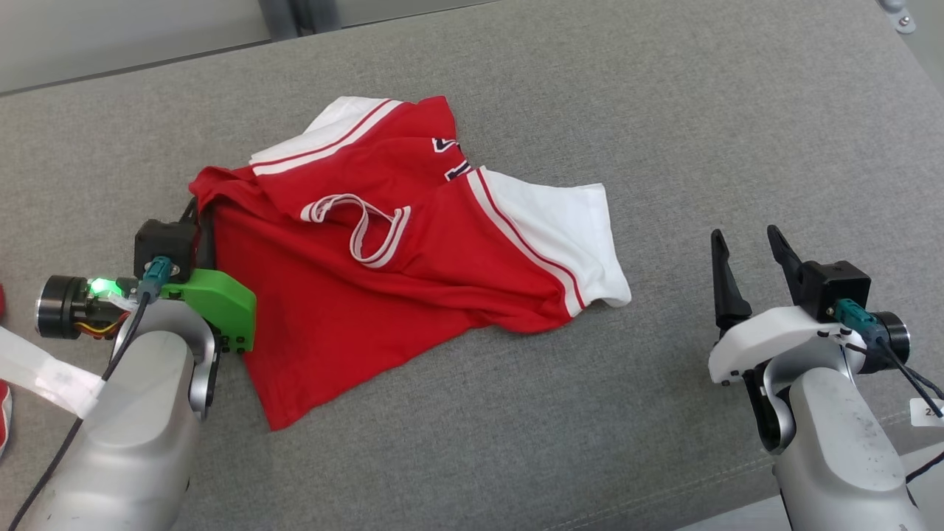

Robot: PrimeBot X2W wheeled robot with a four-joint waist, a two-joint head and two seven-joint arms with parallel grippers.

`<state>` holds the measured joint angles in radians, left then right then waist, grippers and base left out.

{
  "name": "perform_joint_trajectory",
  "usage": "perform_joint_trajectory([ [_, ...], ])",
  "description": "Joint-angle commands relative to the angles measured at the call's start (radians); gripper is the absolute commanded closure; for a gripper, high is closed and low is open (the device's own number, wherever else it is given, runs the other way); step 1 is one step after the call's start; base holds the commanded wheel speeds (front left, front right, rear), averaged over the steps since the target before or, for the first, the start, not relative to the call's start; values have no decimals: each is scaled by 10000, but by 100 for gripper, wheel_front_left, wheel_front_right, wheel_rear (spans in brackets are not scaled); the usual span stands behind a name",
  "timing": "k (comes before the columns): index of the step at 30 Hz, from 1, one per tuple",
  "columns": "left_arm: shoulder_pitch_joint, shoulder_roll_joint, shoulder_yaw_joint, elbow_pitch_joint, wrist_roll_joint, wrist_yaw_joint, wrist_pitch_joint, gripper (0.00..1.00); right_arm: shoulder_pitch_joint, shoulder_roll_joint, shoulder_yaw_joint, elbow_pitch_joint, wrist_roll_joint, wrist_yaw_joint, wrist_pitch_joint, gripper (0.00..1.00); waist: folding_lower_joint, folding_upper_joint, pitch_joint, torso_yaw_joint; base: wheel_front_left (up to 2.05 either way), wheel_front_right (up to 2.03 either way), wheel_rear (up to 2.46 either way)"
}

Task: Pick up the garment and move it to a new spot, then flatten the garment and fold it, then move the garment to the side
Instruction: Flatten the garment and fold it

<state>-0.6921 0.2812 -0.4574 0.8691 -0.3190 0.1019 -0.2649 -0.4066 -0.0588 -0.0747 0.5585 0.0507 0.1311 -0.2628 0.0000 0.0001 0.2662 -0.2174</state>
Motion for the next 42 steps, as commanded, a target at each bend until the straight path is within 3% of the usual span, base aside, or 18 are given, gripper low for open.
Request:
perform_joint_trajectory([
  [1, 47, 11, 193, -32, -49, 129, 10, 0, 155, 16, 72, -186, -28, -7, -28, 0, 0, -1, -34, -23, 0, 0, 0],
  [9, 1943, -780, 1360, -1257, -68, 594, 7, 0, 739, 40, 551, -1184, -47, -7, -30, 0, 0, -1, -687, 400, 0, 0, 0],
  [15, 3979, -1561, 2459, -2766, 361, 562, 7, 0, 1331, 1, 905, -1524, -22, -7, -30, 0, 0, -1, -1648, 959, 0, 0, 0],
  [22, 5697, -2019, 3217, -3936, 916, 320, 5, 0, 1987, -98, 1119, -1601, 46, -7, -30, 0, 0, -1, -2574, 1339, 0, 0, 0],
  [34, 6807, -2295, 3231, -4547, 1335, -248, 6, 0, 2683, -45, 1008, -1450, 87, -7, -30, 0, 0, -1, -2910, 1791, 0, 0, 0],
  [42, 6418, -2297, 2370, -4190, 448, -530, 6, 0, 2304, -84, 1173, -1393, 25, -7, -30, 0, 0, -1, -2479, 1536, 0, 0, 0],
])
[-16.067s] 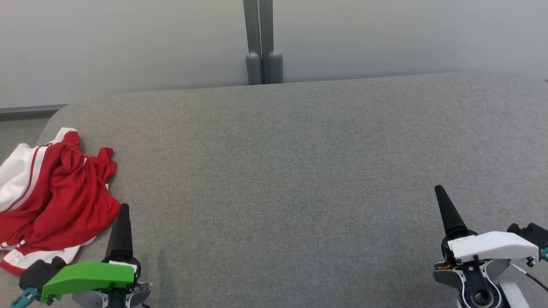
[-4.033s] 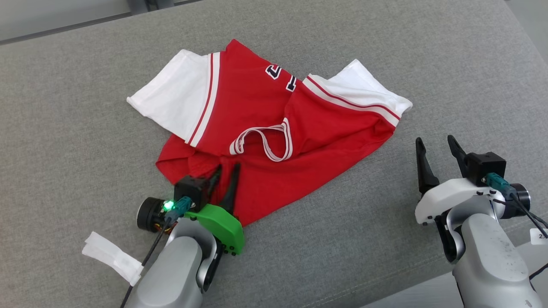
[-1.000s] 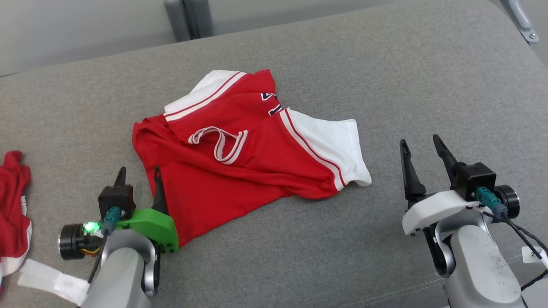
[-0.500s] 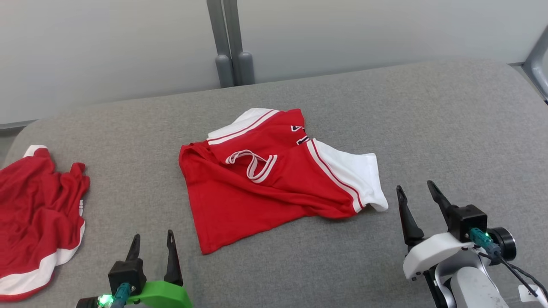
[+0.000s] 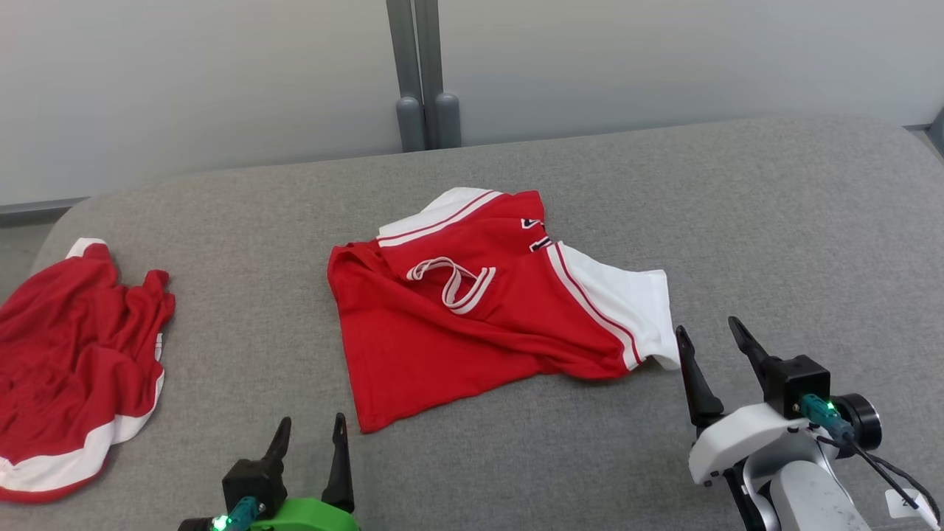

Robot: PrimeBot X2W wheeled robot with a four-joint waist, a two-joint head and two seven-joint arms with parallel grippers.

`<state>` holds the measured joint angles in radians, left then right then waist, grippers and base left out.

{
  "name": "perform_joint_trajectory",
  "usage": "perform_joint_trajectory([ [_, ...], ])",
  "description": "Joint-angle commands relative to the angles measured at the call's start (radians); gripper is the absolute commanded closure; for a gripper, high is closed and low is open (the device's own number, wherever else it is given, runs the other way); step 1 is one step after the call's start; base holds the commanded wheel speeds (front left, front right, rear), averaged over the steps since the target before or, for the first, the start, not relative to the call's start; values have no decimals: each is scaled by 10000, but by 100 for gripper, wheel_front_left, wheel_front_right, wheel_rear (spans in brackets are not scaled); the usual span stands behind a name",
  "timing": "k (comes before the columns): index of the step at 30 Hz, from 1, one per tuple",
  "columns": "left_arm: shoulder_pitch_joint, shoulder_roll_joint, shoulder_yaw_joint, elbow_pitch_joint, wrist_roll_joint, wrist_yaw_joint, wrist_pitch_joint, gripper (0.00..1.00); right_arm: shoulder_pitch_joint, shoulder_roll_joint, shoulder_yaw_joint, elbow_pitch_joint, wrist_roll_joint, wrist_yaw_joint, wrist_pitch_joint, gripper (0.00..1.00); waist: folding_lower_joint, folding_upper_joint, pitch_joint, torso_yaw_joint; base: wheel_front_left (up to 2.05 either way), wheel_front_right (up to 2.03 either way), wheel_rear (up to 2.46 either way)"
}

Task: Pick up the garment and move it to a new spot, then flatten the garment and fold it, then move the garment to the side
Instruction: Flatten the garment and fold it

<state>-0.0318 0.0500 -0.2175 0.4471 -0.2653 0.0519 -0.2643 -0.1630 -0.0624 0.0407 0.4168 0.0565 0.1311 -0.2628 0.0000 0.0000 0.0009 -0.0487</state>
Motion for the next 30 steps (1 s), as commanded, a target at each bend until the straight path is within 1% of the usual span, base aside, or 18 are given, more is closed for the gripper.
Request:
perform_joint_trajectory([
  [1, -246, 16, -144, 106, -272, -51, 1, 0, -170, -81, 51, 42, -21, -7, -30, 0, 0, 0, 249, -217, 0, 0, 0],
  [5, -646, 23, -700, 623, -771, -49, 1, 0, -477, -164, 166, -8, -25, -7, -30, 0, 0, 0, 715, -537, 0, 0, 0],
  [10, -1194, 27, -1017, 1435, -1461, 210, -1, 0, -803, -279, 132, -14, 170, -7, -30, 0, 0, 0, 1193, -872, 0, 0, 0],
  [14, -1465, 33, -1124, 2105, -2012, 517, 1, 0, -955, -377, 77, -20, 226, -7, -30, 0, 0, 0, 1370, -972, 0, 0, 0],
  [17, -1598, 28, -1385, 2547, -2294, 484, 35, 0, -974, -421, 12, -54, 223, -7, -30, 0, 0, 0, 1456, -943, 0, 0, 0],
  [18, -1663, 25, -1406, 2630, -2510, 483, 42, 42, -998, -443, -25, -65, 224, -7, -29, 0, 0, 0, 1489, -909, 0, 0, 0],
  [19, -1720, 20, -1421, 2688, -2565, 498, 42, 61, -1015, -441, -45, -64, 226, -7, -29, 0, 0, 0, 1504, -878, 0, 0, 0],
  [20, -1790, 20, -1472, 2762, -2543, 500, 44, 95, -1038, -433, -60, -53, 217, -7, -29, 0, 0, 0, 1521, -840, 0, 0, 0],
  [21, -1825, 20, -1466, 2769, -2562, 486, 44, 100, -1044, -435, -77, -38, 200, -7, -29, 0, 0, 0, 1523, -801, 0, 0, 0],
  [25, -1889, 17, -1493, 2865, -2402, 412, 41, 100, -1065, -445, -132, 52, 129, -7, -29, 0, 0, 0, 1478, -601, 0, 0, 0],
  [27, -1843, 49, -1194, 2660, -2255, 564, 30, 100, -1080, -471, -160, 90, 103, -7, -29, 0, 0, 0, 1440, -449, 0, 0, 0],
  [30, -1640, 52, -343, 2069, -1710, 925, 4, 100, -1095, -520, -196, 224, 121, -7, -29, 0, 0, 0, 1425, -115, 0, 0, 0],
])
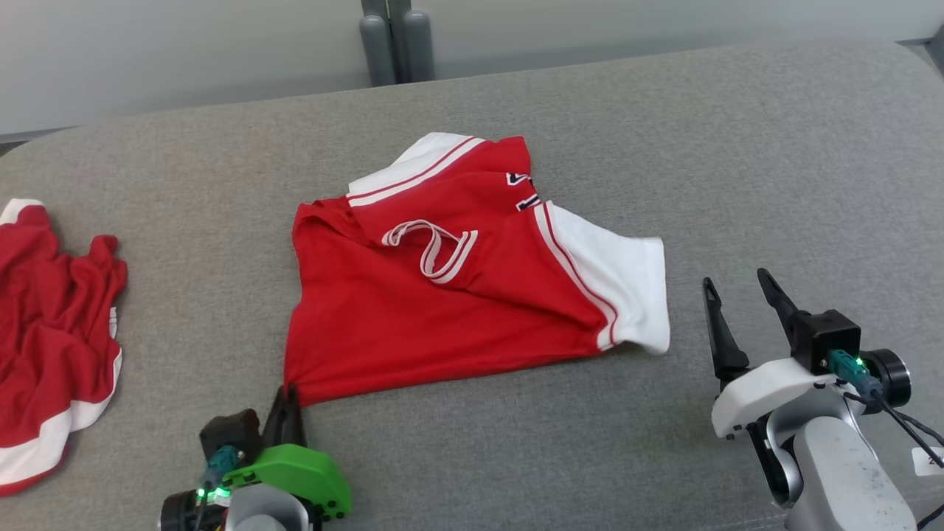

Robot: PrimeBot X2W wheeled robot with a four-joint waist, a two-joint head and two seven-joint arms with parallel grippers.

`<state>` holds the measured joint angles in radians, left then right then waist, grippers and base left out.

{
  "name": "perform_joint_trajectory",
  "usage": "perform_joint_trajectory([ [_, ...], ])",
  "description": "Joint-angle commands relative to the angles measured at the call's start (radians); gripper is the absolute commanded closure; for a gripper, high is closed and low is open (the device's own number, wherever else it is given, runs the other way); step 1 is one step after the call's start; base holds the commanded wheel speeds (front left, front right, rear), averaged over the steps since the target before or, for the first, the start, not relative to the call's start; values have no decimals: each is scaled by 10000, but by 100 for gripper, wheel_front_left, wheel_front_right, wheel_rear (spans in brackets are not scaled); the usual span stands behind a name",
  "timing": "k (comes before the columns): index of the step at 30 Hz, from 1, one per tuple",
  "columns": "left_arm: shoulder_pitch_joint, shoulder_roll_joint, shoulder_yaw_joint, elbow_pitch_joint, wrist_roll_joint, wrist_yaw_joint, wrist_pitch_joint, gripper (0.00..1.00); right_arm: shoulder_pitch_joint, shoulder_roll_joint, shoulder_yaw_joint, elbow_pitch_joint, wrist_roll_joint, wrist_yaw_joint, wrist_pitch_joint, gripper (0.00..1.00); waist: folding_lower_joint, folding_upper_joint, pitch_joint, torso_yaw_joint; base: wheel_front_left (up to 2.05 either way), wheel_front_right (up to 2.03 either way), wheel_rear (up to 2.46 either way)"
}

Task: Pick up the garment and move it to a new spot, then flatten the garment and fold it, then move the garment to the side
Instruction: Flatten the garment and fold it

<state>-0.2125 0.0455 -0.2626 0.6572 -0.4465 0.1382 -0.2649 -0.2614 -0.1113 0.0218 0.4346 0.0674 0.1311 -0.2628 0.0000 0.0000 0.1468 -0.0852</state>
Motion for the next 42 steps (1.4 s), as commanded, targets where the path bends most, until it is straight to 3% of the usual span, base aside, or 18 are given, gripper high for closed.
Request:
perform_joint_trajectory([
  [1, 275, 71, 375, -218, 296, 125, 10, 100, -127, -35, -1, 98, 14, -7, -29, 0, 0, 0, -20, 366, 0, 0, 0],
  [5, 478, 122, 1363, -719, 1034, 16, 7, 100, -201, -23, 173, 360, 30, -7, -29, 0, 0, 0, 116, 763, 0, 0, 0],
  [11, 445, 90, 2071, -822, 1653, -351, 7, 100, -435, 9, 751, 1221, 173, -7, -29, 0, 0, 0, 395, 1112, 0, 0, 0],
  [23, 200, 74, 1389, -771, 1231, -411, 7, 100, -724, -183, 2024, 2470, 586, -7, -23, 0, 0, 0, 692, 1239, 0, 0, 0],
  [24, 189, 75, 1367, -771, 1216, -395, 7, 100, -714, -197, 2128, 2613, 639, -7, -3, 7, 0, 0, 704, 1242, 0, 0, 0],
  [25, 183, 75, 1345, -769, 1208, -387, 7, 100, -731, -233, 2258, 2749, 669, -7, 1, 53, 0, 0, 722, 1243, 0, 0, 0],
  [26, 171, 73, 1332, -769, 1205, -366, 7, 100, -757, -263, 2305, 2820, 730, -7, 7, 70, 0, 0, 734, 1243, 0, 0, 0],
  [27, 149, 73, 1322, -775, 1188, -359, 7, 100, -786, -293, 2320, 2891, 779, -8, 7, 100, 0, 0, 745, 1247, 0, 0, 0],
  [34, 127, 72, 1460, -948, 1233, -386, 5, 100, -1141, -395, 2108, 2666, 1070, -14, -5, 100, 0, 0, 662, 1233, 0, 0, 0],
  [42, -22, 73, 2047, -1808, 1755, -798, 5, 100, -1048, -356, 398, 891, 905, -11, -17, 100, 0, 0, -176, 878, 0, 0, 0],
])
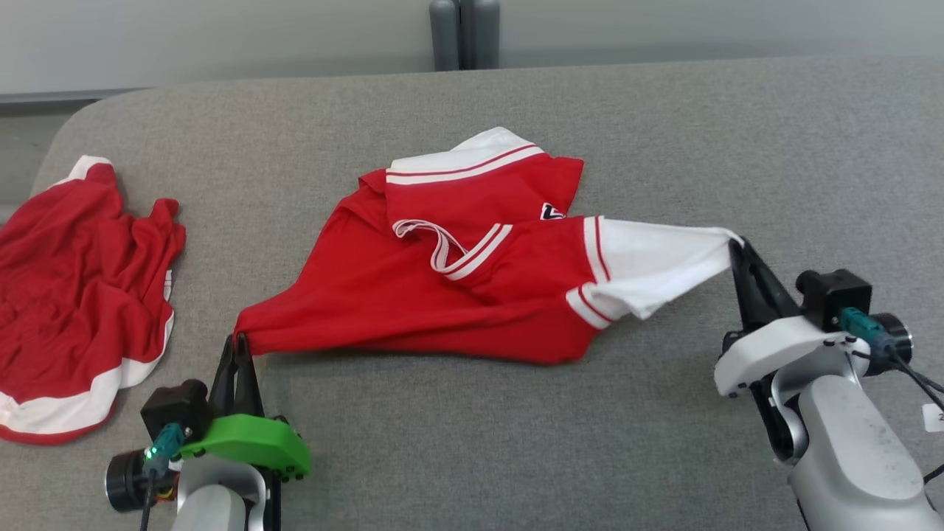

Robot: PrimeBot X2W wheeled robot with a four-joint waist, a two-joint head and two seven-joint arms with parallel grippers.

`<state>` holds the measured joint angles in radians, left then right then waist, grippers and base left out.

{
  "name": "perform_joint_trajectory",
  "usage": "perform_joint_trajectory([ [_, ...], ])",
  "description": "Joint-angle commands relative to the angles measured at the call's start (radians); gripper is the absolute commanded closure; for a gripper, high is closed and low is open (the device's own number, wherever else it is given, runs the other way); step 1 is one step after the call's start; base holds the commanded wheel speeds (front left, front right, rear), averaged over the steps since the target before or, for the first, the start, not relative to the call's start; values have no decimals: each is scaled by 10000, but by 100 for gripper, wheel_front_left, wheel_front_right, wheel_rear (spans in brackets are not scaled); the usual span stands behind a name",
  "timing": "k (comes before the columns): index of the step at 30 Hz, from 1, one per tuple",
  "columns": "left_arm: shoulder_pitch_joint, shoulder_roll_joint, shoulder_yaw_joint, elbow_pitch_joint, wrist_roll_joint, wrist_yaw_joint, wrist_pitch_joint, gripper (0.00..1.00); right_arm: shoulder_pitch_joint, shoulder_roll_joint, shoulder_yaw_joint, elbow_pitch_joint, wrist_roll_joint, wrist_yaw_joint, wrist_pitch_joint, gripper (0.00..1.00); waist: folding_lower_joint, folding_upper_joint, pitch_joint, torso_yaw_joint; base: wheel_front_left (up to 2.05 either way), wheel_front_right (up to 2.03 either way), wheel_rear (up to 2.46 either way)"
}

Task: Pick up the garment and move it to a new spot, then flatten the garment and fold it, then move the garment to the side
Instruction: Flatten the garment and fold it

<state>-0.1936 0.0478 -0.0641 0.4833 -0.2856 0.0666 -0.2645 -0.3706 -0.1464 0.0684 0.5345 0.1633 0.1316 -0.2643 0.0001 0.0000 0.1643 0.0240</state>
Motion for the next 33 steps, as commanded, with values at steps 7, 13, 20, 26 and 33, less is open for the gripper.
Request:
perform_joint_trajectory([
  [7, -1140, 322, 656, -816, 833, -814, 0, 100, -443, -212, -811, -1702, 95, -17, -3, 100, -1, 0, -1409, -812, 0, 0, 0],
  [13, -2434, 1052, 699, -1156, 1363, -1304, 2, 100, -1567, -588, -1028, -2549, 752, -19, -3, 100, -1, 0, -2002, -1370, 0, 0, 0],
  [20, -3907, 1921, 757, -1635, 1514, -1446, 205, 100, -3101, -1234, -413, -2949, 1380, -17, 90, 100, -1, 0, -2115, -1722, 0, 0, 0],
  [26, -4670, 2150, 739, -1746, 1569, -1262, 945, 100, -3908, -1406, -58, -2677, 1687, -17, 499, 100, -1, 0, -1293, -1665, 0, 0, 0],
  [33, -5975, 1970, 337, -954, 1766, -1154, 1366, 100, -5257, -954, 27, -1600, 1806, -17, 479, 100, -1, 0, 989, -1433, 0, 0, 0],
])
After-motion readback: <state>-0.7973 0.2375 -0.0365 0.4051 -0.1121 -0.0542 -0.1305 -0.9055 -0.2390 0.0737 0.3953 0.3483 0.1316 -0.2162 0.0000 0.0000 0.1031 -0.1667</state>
